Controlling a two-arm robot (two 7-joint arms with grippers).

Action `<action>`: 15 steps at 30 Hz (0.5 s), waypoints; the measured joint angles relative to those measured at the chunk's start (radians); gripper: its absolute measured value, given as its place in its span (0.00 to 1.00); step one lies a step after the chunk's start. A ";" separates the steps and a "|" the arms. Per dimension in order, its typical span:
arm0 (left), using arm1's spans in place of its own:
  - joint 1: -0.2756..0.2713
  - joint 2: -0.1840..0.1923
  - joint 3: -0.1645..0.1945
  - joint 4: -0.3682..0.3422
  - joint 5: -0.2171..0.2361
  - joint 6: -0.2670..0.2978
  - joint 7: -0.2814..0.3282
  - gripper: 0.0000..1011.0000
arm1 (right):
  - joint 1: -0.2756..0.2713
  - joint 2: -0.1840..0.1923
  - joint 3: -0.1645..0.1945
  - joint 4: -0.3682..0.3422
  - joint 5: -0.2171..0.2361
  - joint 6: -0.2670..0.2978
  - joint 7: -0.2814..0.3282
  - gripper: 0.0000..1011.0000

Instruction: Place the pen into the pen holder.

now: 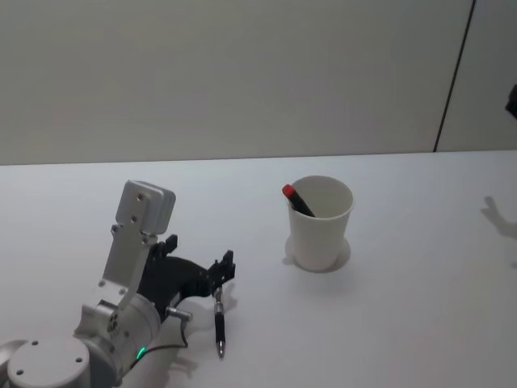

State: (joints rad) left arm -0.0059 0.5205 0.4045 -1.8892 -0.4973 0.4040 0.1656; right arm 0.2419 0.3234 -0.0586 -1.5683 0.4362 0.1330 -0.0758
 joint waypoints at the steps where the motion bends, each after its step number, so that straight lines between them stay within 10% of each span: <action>1: 0.005 0.000 0.001 -0.002 -0.005 0.006 0.001 0.99 | 0.000 0.000 0.000 0.000 0.000 0.000 0.000 0.99; 15: 0.026 -0.008 0.006 -0.012 -0.026 0.048 -0.010 0.99 | 0.000 0.000 0.000 0.000 0.000 0.000 0.000 0.99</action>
State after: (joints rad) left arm 0.0205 0.5121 0.4102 -1.9013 -0.5231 0.4522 0.1553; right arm 0.2420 0.3234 -0.0586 -1.5683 0.4362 0.1330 -0.0757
